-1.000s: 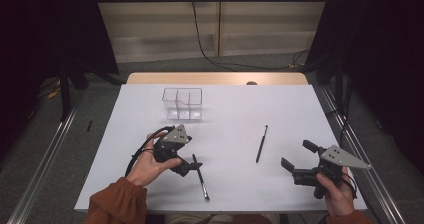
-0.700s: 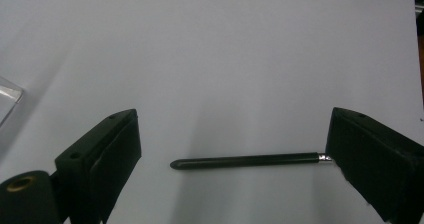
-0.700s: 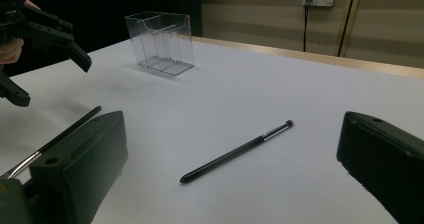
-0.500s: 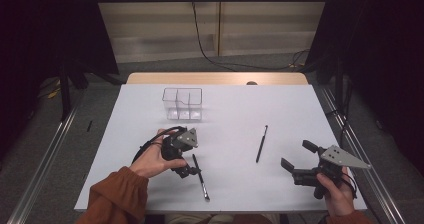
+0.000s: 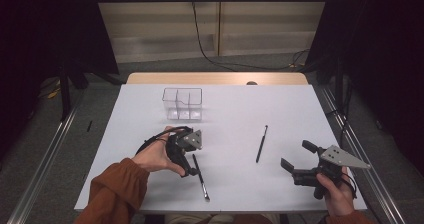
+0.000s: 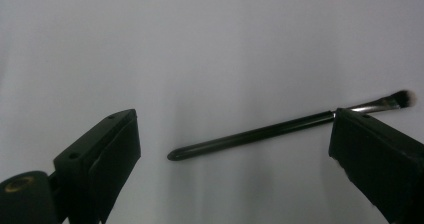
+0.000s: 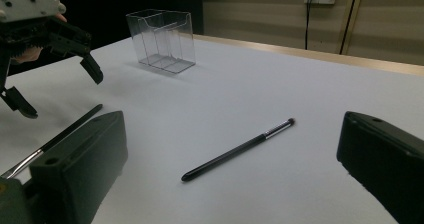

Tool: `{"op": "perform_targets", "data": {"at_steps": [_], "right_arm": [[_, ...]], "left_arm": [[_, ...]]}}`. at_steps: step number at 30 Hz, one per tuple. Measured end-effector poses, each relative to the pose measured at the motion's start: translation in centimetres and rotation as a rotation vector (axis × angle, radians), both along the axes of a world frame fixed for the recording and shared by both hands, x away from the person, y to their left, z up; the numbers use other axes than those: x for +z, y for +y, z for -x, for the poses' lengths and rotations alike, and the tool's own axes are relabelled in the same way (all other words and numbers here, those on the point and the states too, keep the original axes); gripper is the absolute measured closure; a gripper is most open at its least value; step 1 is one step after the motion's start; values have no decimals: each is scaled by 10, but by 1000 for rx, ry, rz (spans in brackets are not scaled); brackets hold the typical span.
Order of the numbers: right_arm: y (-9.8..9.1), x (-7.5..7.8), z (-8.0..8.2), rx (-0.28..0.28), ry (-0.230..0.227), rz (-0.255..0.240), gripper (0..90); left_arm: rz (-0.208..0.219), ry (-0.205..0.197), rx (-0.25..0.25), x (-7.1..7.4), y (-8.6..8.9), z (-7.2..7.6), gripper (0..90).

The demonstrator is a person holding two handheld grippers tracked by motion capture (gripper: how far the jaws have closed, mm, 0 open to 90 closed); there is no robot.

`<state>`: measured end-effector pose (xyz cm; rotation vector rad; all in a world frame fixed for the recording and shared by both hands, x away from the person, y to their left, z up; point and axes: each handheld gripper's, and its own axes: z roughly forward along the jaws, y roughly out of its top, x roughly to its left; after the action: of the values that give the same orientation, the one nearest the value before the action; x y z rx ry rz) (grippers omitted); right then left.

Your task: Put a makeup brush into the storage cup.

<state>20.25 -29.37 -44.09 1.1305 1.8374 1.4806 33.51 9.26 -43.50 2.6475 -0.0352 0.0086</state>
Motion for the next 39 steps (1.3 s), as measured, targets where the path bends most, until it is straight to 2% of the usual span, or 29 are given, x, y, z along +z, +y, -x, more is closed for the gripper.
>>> {"op": "perform_targets", "data": {"at_steps": [2, 6, 12, 14, 17, 23, 24, 25, 32, 35, 37, 38, 39], "right_arm": [[0, 0, 0, 1, -1, 1, 0], [0, 0, 0, 2, -1, 1, 0], [0, 0, 0, 2, 0, 0, 0], [0, 0, 0, 2, 0, 0, 0], [0, 0, 0, 2, 0, 1, 0], [0, 0, 0, 4, -1, 3, 0], [0, 0, 0, 3, 0, 2, 0], [0, 0, 0, 3, 0, 2, 0], [0, 0, 0, 2, 1, 1, 0], [0, 0, 0, 2, 0, 3, 0], [0, 0, 0, 0, 3, 1, 0], [0, 0, 0, 0, 3, 1, 0], [0, 0, 0, -1, 5, 1, 0]], "left_arm": [[-3, -4, -5, -1, -1, 0, 87], [-10, 17, -17, -4, -4, 0, 96], [-27, 6, -73, -5, -8, 6, 129], [-46, 7, -114, -8, -11, 10, 150], [-67, 11, -138, -11, -14, 13, 164], [-85, 18, -155, -15, -19, 16, 180], [-94, 9, -165, -18, -21, 18, 180], [-106, 19, -173, -19, -22, 19, 181], [-114, 12, -183, -21, -23, 19, 185], [-115, 4, -180, -21, -23, 18, 152], [-106, 27, -151, -25, -22, 15, 120], [-106, 27, -151, -25, -22, 15, 114], [-106, 49, -155, -25, -22, 13, 114]]}}
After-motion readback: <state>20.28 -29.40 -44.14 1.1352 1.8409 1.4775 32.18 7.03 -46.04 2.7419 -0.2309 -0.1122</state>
